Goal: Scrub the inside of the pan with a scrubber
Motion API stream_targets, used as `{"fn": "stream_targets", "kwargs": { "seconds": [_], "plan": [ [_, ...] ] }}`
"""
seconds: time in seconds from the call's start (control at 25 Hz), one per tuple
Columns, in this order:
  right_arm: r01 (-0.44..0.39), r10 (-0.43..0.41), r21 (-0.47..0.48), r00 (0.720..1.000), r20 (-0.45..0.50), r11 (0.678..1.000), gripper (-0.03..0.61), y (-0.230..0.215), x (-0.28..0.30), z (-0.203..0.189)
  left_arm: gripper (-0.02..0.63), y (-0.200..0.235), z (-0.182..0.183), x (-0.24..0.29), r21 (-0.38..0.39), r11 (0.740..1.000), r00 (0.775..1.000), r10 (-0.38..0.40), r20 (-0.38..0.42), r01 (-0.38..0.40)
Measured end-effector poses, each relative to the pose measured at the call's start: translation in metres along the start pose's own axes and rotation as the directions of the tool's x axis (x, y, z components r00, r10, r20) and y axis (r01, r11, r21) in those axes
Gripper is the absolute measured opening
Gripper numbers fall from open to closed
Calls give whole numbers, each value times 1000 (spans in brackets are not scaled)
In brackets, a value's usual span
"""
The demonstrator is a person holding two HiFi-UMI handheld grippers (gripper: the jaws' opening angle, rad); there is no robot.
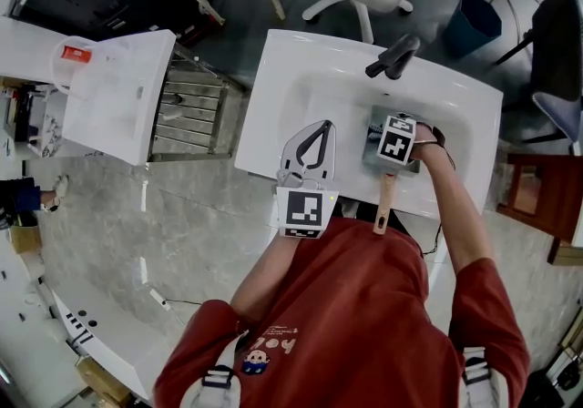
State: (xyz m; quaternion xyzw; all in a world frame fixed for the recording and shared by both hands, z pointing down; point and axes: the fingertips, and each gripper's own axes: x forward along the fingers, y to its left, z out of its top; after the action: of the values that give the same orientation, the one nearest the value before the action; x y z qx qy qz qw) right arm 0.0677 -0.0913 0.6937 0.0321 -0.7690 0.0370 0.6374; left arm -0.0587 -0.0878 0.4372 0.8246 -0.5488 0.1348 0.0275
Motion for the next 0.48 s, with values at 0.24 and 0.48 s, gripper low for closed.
{"fn": "stream_targets", "kwargs": {
  "seconds": [0.24, 0.48],
  "plan": [
    [138, -139, -37, 990, -19, 990, 149, -23, 18, -4, 9, 1, -2, -2, -21, 1000, 1000, 4, 3, -4],
    [216, -218, -49, 975, -44, 975, 149, -35, 28, -8, 9, 3, -7, -6, -50, 999, 1000, 2, -3, -2]
  ]
}}
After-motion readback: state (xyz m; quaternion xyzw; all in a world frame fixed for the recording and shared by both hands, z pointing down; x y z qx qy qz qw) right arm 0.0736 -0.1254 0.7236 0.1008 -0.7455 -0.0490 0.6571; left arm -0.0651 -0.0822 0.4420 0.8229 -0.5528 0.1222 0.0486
